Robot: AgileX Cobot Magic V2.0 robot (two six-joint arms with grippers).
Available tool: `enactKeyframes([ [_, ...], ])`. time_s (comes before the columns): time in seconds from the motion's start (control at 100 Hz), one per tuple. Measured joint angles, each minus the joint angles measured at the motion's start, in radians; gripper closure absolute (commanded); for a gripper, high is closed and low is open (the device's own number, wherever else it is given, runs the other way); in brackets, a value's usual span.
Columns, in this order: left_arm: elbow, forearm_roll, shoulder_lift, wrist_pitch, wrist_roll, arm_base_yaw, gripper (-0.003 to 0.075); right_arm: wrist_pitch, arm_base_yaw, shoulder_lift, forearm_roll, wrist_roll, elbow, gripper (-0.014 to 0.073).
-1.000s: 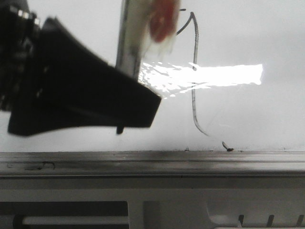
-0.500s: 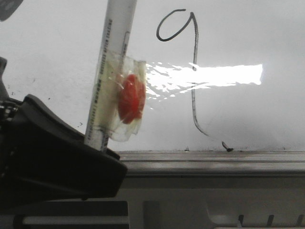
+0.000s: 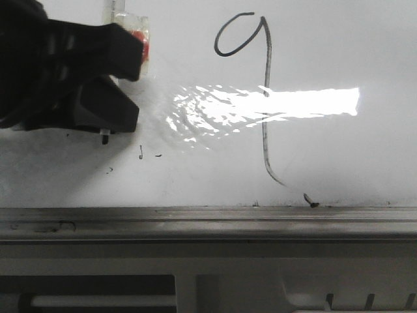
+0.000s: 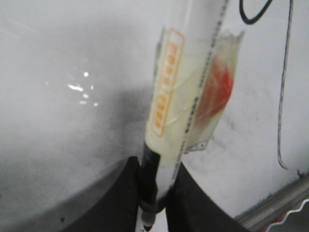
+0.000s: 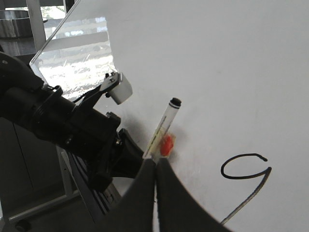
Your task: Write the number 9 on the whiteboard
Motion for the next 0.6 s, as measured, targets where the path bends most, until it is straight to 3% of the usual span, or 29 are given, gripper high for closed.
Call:
enactKeyframes([
  [0.17, -0.073, -0.004, 0.053, -0.110, -0.009, -0.040, 0.0739, 0.026, 0.000, 0.000, 0.000, 0.000, 0.000, 0.0659],
  [0.6, -0.113, -0.004, 0.094, -0.149, -0.049, -0.048, 0.0739, 0.061, 0.000, 0.000, 0.017, 0.000, 0.011, 0.0659],
])
